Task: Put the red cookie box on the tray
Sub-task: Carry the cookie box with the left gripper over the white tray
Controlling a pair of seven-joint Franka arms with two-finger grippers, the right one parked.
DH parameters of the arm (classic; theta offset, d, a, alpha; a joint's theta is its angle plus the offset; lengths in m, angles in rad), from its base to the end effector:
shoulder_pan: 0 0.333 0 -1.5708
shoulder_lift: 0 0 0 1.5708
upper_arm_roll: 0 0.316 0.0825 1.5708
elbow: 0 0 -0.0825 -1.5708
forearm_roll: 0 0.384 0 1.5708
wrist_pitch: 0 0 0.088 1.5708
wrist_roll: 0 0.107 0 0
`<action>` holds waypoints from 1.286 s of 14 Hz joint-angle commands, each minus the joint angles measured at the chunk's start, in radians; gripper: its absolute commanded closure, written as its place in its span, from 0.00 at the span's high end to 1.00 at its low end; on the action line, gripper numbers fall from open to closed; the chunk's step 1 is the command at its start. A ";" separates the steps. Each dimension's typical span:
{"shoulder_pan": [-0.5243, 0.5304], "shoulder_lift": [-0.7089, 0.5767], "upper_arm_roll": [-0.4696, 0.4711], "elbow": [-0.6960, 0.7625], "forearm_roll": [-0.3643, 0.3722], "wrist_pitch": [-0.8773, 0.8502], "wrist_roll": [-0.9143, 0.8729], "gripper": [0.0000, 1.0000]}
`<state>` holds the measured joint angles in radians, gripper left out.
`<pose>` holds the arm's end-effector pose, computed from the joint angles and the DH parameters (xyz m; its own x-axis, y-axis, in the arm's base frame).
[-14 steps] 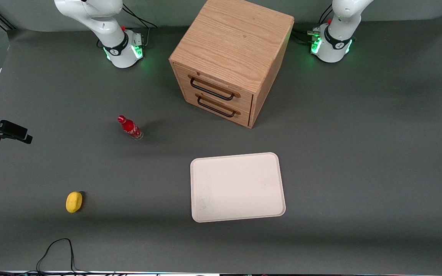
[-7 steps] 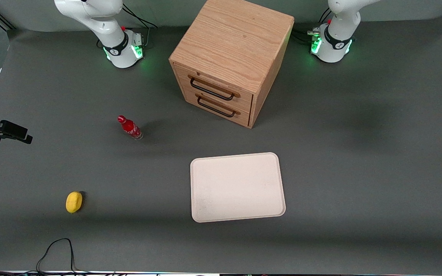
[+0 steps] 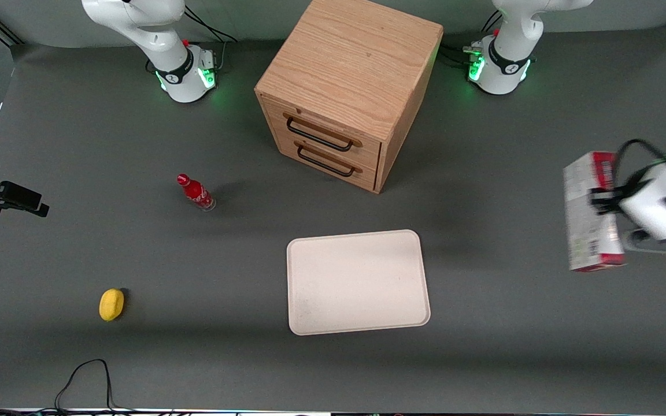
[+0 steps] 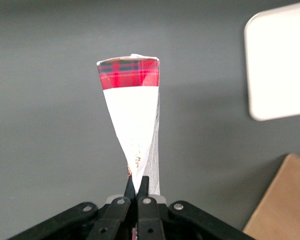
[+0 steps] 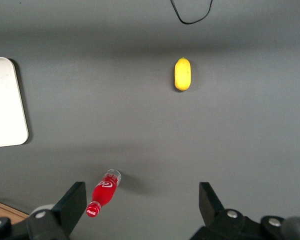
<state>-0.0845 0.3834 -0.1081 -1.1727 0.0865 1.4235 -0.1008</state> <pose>0.6426 -0.1001 0.5668 0.9893 -0.0752 -0.1248 -0.0830 -0.9948 -0.0590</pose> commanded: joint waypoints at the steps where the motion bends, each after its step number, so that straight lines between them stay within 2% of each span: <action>1: -0.116 0.191 -0.022 0.252 -0.005 -0.043 -0.201 0.00; 4: -0.234 0.229 -0.041 0.288 -0.005 -0.006 -0.356 0.00; 8: -0.326 0.226 -0.045 0.288 -0.005 0.002 -0.435 0.00; 11: -0.327 0.244 -0.044 0.271 -0.007 0.034 -0.435 0.00; 18: -0.299 0.429 -0.039 0.249 -0.008 0.256 -0.428 0.00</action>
<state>-0.3845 0.7849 -0.1501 -0.9320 0.0844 1.6397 -0.5256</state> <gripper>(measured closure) 0.982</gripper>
